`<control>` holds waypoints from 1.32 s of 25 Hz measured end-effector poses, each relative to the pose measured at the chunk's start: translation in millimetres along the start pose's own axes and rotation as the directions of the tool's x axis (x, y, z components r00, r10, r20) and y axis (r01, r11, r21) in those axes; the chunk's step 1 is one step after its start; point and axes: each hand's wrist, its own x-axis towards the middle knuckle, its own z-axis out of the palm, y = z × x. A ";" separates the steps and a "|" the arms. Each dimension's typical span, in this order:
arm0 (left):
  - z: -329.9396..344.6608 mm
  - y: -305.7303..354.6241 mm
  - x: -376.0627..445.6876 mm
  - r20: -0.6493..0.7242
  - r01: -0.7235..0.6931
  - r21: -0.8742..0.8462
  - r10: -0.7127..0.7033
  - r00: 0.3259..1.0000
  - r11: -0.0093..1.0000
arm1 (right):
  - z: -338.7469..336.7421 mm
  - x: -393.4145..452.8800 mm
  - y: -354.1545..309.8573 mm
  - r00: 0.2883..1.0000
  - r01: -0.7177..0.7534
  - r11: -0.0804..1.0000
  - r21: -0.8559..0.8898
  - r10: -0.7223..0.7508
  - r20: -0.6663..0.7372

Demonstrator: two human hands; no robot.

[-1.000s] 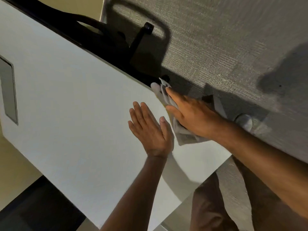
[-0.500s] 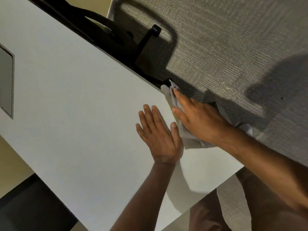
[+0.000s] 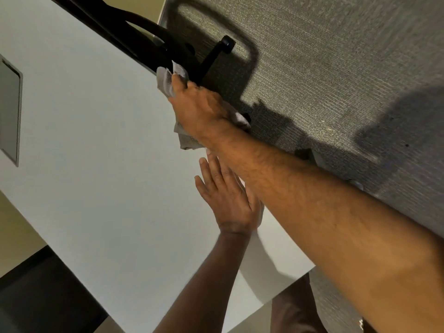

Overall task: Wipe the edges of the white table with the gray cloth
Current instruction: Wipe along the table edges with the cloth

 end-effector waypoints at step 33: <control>-35.1 -60.4 -42.8 0.101 -0.008 -0.582 0.082 0.992 0.813 | 57.8 -350.4 53.1 0.996 0.064 0.963 -0.263 -0.077 -0.041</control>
